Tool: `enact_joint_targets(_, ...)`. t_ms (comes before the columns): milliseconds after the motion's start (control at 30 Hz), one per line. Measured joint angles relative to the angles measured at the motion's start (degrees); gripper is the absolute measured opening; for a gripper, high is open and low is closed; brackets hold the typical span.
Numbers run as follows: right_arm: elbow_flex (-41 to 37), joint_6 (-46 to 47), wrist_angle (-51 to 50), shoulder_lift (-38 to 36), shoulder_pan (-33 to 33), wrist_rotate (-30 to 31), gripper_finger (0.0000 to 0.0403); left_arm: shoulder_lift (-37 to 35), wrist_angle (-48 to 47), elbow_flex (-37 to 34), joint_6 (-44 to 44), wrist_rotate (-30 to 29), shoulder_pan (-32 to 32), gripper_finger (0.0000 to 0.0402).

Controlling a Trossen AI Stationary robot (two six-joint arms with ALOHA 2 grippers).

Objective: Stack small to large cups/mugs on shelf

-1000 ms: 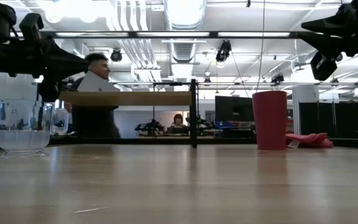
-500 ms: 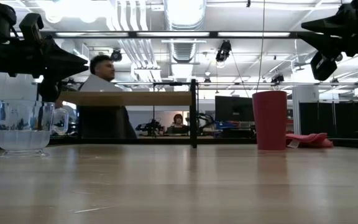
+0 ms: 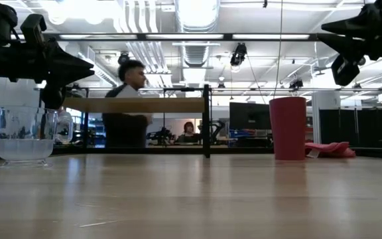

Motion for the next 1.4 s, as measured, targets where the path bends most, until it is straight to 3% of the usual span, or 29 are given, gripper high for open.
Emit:
enact_joint_targets(567,0.00,0.00,0.55,0.02,0.02,0.05,0.0068,-0.02,0.01,0.00,0.00,-0.01,-0.01,0.0052)
enact_joint_targets(700,0.01,0.10,0.89,0.01,0.02,2.05,0.0068,-0.01,0.15,0.00,1.41,-3.27,-0.03,0.0052)
enact_joint_targets(833,0.00,3.00,3.72,0.00,0.00,7.56,0.0068,-0.02,0.62,0.00,1.47,-3.27,0.01,0.0052)
enact_joint_targets(967,0.00,3.74,9.64,0.01,0.12,6.48,0.0068,0.31,1.31,0.00,2.83,-6.36,0.03,0.0052)
enact_joint_targets(1067,1.48,3.64,13.12,0.16,0.17,4.42,0.0068,0.32,3.80,0.32,0.41,-4.38,0.01,0.0052)
enact_joint_targets(1133,5.28,3.58,8.48,1.00,0.17,4.20,0.0068,1.25,2.88,1.95,0.11,-2.59,0.01,0.0052)
enact_joint_targets(1233,14.43,3.61,-7.48,4.70,0.17,4.05,0.0067,3.52,3.29,6.01,1.90,-1.27,-0.03,0.0052)
enact_joint_targets(1400,31.96,1.03,-27.70,16.60,0.17,4.01,0.0067,10.59,-4.16,17.75,9.56,-0.93,-0.03,0.0052)
